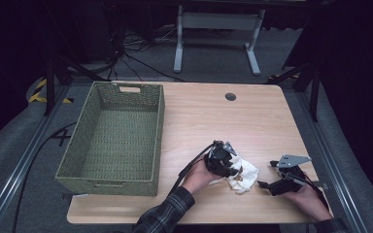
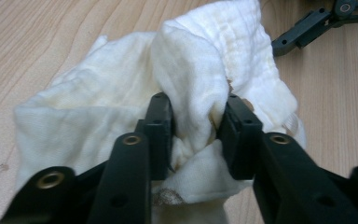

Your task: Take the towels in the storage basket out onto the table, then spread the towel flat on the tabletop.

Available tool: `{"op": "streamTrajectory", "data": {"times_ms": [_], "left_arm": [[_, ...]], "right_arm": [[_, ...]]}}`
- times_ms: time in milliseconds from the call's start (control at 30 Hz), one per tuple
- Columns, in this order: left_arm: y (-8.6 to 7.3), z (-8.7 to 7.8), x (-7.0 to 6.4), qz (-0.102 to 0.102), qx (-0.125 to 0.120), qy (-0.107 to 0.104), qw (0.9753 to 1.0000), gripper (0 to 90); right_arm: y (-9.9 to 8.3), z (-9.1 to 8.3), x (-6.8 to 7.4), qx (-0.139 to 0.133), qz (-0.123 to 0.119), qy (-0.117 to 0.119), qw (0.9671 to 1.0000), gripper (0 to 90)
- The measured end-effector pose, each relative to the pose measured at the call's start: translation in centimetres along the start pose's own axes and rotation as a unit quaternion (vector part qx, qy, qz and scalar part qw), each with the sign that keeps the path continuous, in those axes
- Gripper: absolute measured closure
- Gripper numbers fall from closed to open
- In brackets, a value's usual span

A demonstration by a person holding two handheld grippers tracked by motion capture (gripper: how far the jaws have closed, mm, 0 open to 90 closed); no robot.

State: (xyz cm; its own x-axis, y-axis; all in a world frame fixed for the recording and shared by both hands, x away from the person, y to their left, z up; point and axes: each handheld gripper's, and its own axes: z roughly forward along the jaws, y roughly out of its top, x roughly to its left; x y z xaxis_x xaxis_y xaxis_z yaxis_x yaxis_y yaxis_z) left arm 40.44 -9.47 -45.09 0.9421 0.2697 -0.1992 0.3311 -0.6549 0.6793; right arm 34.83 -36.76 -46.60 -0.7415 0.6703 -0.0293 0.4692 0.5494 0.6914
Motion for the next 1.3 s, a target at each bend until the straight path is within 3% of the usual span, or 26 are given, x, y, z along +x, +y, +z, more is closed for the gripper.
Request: {"op": "streamTrajectory", "data": {"times_ms": [133, 167, 333, 400, 500, 567, 767, 933, 1100, 1300], "left_arm": [[0.2, -0.8, -0.2, -0.006, -0.006, 0.003, 1.0, 47.7], [0.3, -1.8, -0.4, -0.004, -0.021, 0.006, 0.9997, 45.7], [0.1, -4.7, -0.8, -0.009, -0.043, 0.021, 0.9988, 43.5], [-0.4, -5.6, -0.9, -0.011, -0.056, 0.031, 0.9979, 43.7], [-1.7, -6.7, -1.1, -0.021, -0.055, 0.05, 0.997, 44.1], [-2.3, -7.1, -1.1, -0.027, -0.051, 0.055, 0.9968, 44.1], [-4.6, -7.6, -1.3, -0.049, -0.047, 0.078, 0.9947, 43.1], [-6.2, -7.5, -1.7, -0.067, -0.043, 0.105, 0.9913, 39.8], [-6.8, -7.3, -1.7, -0.073, -0.038, 0.112, 0.9903, 38.1], [-7.1, -6.9, -1.2, -0.082, -0.021, 0.123, 0.9888, 35.5]], "right_arm": [[0.3, -0.5, 0.3, -0.013, -0.003, 0.006, 0.9999, 6.1], [0.5, -0.9, 0.4, -0.024, -0.005, 0.007, 0.9997, 8.1], [0.8, -1.8, 0.7, -0.055, -0.011, 0.026, 0.9981, 16.9], [1.0, -1.9, 0.9, -0.061, -0.014, 0.04, 0.9973, 21.2], [1.4, -1.9, 1.5, -0.067, -0.023, 0.06, 0.9957, 28.4], [1.6, -1.9, 2.0, -0.073, -0.032, 0.071, 0.9943, 35.2], [2.2, -1.4, 3.0, -0.062, -0.048, 0.102, 0.9916, 43.5], [2.5, -0.9, 3.8, -0.061, -0.056, 0.128, 0.9883, 50.2], [3.1, 0.0, 4.7, -0.052, -0.077, 0.136, 0.9863, 55.8], [3.2, 1.3, 5.2, -0.017, -0.092, 0.139, 0.9858, 63.2]]}}
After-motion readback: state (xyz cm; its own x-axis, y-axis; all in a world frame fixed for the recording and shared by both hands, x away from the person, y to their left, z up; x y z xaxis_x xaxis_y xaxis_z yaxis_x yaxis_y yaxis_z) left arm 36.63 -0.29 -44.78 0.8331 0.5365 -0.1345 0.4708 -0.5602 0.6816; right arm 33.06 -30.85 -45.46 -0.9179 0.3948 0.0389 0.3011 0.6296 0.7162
